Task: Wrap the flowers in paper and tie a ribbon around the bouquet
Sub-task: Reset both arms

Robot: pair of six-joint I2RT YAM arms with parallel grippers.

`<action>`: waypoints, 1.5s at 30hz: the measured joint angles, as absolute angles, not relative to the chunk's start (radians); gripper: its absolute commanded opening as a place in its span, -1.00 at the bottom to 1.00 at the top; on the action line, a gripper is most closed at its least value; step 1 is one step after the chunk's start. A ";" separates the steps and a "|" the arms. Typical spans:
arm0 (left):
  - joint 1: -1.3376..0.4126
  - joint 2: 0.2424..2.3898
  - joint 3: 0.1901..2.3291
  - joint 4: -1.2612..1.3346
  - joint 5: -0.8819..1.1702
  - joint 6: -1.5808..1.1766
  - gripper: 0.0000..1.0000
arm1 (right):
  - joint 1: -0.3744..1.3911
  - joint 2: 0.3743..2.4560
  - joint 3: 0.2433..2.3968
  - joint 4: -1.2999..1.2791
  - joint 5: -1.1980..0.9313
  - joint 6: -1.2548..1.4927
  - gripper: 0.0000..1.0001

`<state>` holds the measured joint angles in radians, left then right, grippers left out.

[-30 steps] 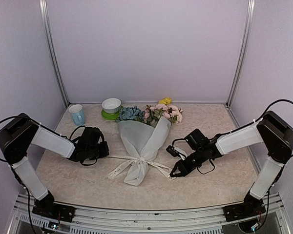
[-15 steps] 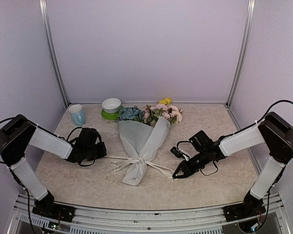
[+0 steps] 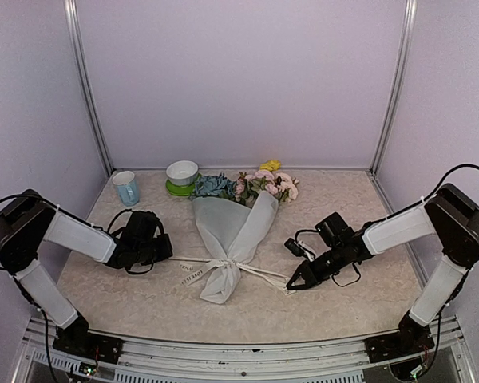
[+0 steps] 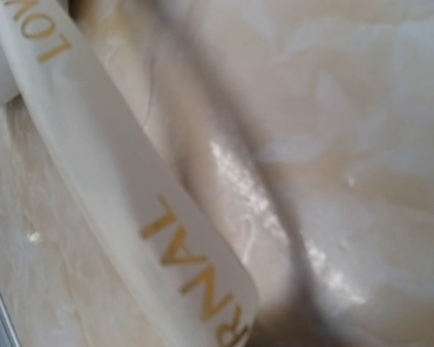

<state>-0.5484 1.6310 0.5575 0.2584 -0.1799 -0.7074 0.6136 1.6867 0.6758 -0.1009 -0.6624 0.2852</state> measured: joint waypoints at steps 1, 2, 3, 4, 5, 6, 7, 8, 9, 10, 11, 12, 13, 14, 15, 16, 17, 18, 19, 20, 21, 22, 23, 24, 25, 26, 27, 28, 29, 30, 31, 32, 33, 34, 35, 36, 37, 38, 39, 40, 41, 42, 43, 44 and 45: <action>-0.548 1.631 0.558 0.258 -0.180 -0.709 -1.00 | 0.613 1.687 0.675 -0.101 -0.662 0.285 -1.00; -0.548 1.629 0.558 0.256 -0.181 -0.710 -1.00 | 0.613 1.687 0.675 -0.101 -0.663 0.285 -1.00; -0.548 1.629 0.558 0.254 -0.181 -0.714 -1.00 | 0.613 1.688 0.675 -0.101 -0.663 0.286 -1.00; -0.548 1.628 0.557 0.252 -0.182 -0.717 -1.00 | 0.612 1.689 0.676 -0.102 -0.663 0.287 -1.00; -0.547 1.625 0.556 0.250 -0.183 -0.722 -1.00 | 0.611 1.691 0.676 -0.102 -0.665 0.288 -1.00; -0.546 1.621 0.554 0.246 -0.184 -0.727 -1.00 | 0.609 1.694 0.677 -0.103 -0.669 0.290 -1.00; -0.545 1.617 0.550 0.243 -0.187 -0.733 -1.00 | 0.605 1.699 0.678 -0.104 -0.677 0.290 -1.00; -0.544 1.612 0.546 0.242 -0.189 -0.736 -1.00 | 0.601 1.703 0.680 -0.105 -0.685 0.291 -1.00; -0.543 1.604 0.540 0.238 -0.192 -0.740 -1.00 | 0.598 1.707 0.682 -0.108 -0.692 0.293 -1.00; -0.543 1.598 0.536 0.235 -0.194 -0.741 -1.00 | 0.597 1.708 0.683 -0.110 -0.694 0.294 -1.00; -0.543 1.589 0.531 0.232 -0.196 -0.741 -1.00 | 0.596 1.707 0.683 -0.111 -0.694 0.295 -1.00; -0.542 1.574 0.523 0.229 -0.195 -0.735 -1.00 | 0.596 1.706 0.688 -0.114 -0.693 0.296 -1.00; -0.543 1.554 0.513 0.216 -0.194 -0.727 -1.00 | 0.596 1.703 0.698 -0.128 -0.687 0.294 -1.00; -0.549 1.530 0.501 0.203 -0.197 -0.709 -1.00 | 0.596 1.695 0.710 -0.154 -0.669 0.289 -1.00; -0.558 1.503 0.494 0.193 -0.200 -0.691 -1.00 | 0.596 1.686 0.729 -0.186 -0.642 0.282 -1.00; -0.581 1.461 0.490 0.187 -0.215 -0.659 -1.00 | 0.596 1.680 0.750 -0.222 -0.611 0.273 -1.00; -0.603 1.426 0.492 0.192 -0.219 -0.627 -1.00 | 0.598 1.678 0.777 -0.258 -0.591 0.262 -1.00; -0.620 1.399 0.500 0.201 -0.219 -0.602 -1.00 | 0.602 1.678 0.815 -0.293 -0.577 0.250 -1.00; -0.641 1.367 0.519 0.218 -0.208 -0.566 -1.00 | 0.607 1.678 0.859 -0.314 -0.569 0.238 -1.00; -0.651 1.355 0.537 0.233 -0.197 -0.541 -1.00 | 0.610 1.678 0.906 -0.326 -0.567 0.224 -1.00; -0.656 1.350 0.564 0.254 -0.182 -0.511 -1.00 | 0.616 1.678 0.951 -0.330 -0.570 0.213 -1.00; -0.656 1.351 0.588 0.276 -0.170 -0.488 -1.00 | 0.624 1.678 0.993 -0.328 -0.578 0.200 -1.00; -0.656 1.363 0.622 0.291 -0.155 -0.460 -1.00 | 0.634 1.679 1.027 -0.327 -0.588 0.188 -1.00; -0.656 1.375 0.643 0.303 -0.145 -0.440 -1.00 | 0.642 1.682 1.046 -0.323 -0.595 0.179 -1.00; -0.656 1.393 0.667 0.311 -0.131 -0.419 -1.00 | 0.652 1.687 1.063 -0.323 -0.604 0.168 -1.00; -0.657 1.413 0.687 0.319 -0.118 -0.401 -1.00 | 0.656 1.691 1.066 -0.324 -0.606 0.163 -1.00; -0.660 1.431 0.702 0.326 -0.105 -0.383 -1.00 | 0.660 1.697 1.065 -0.331 -0.606 0.157 -0.95; -0.664 1.443 0.710 0.329 -0.096 -0.367 -1.00 | 0.664 1.700 1.063 -0.341 -0.605 0.152 -0.86; -0.672 1.453 0.718 0.334 -0.084 -0.346 -1.00 | 0.666 1.704 1.061 -0.357 -0.604 0.147 -0.81; -0.683 1.462 0.730 0.338 -0.070 -0.320 -1.00 | 0.666 1.704 1.060 -0.370 -0.601 0.145 -0.71; -0.693 1.468 0.742 0.341 -0.059 -0.299 -1.00 | 0.666 1.704 1.061 -0.379 -0.597 0.146 -0.57; -0.706 1.477 0.765 0.345 -0.044 -0.271 -0.94 | 0.666 1.704 1.066 -0.391 -0.593 0.142 -0.44; -0.720 1.489 0.797 0.348 -0.029 -0.241 -0.69 | 0.665 1.704 1.072 -0.401 -0.586 0.140 -0.27; -0.730 1.501 0.827 0.353 -0.020 -0.218 -0.10 | 0.665 1.704 1.081 -0.413 -0.577 0.137 -0.07; -0.741 1.524 0.878 0.359 -0.007 -0.194 0.58 | 0.661 1.704 1.091 -0.422 -0.567 0.139 0.10; -0.746 1.544 0.913 0.368 -0.004 -0.173 0.93 | 0.658 1.704 1.101 -0.429 -0.556 0.140 0.23; -0.748 1.573 0.961 0.368 -0.005 -0.169 0.97 | 0.653 1.703 1.110 -0.434 -0.546 0.142 0.35; -0.744 1.615 1.019 0.355 -0.015 -0.159 0.98 | 0.647 1.703 1.116 -0.439 -0.535 0.154 0.47; -0.735 1.666 1.091 0.318 -0.038 -0.156 0.97 | 0.635 1.703 1.122 -0.444 -0.526 0.154 0.56; -0.723 1.721 1.170 0.267 -0.067 -0.158 0.98 | 0.623 1.703 1.125 -0.450 -0.514 0.156 0.62; -0.709 1.784 1.260 0.196 -0.098 -0.159 0.97 | 0.613 1.702 1.127 -0.457 -0.501 0.162 0.63; -0.693 1.834 1.328 0.137 -0.126 -0.163 0.97 | 0.605 1.702 1.129 -0.466 -0.487 0.163 0.65; -0.677 1.867 1.370 0.088 -0.152 -0.164 0.98 | 0.598 1.702 1.131 -0.474 -0.476 0.161 0.66; -0.658 1.885 1.383 0.025 -0.179 -0.163 0.98 | 0.592 1.702 1.131 -0.479 -0.467 0.162 0.66; -0.645 1.885 1.378 -0.021 -0.195 -0.163 0.98 | 0.590 1.702 1.131 -0.482 -0.464 0.163 0.66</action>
<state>-0.6449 1.8847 1.3781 -0.0208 -0.1947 -0.1631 0.5900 1.7023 1.1305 -0.4820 -0.4641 0.1631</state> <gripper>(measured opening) 0.986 0.825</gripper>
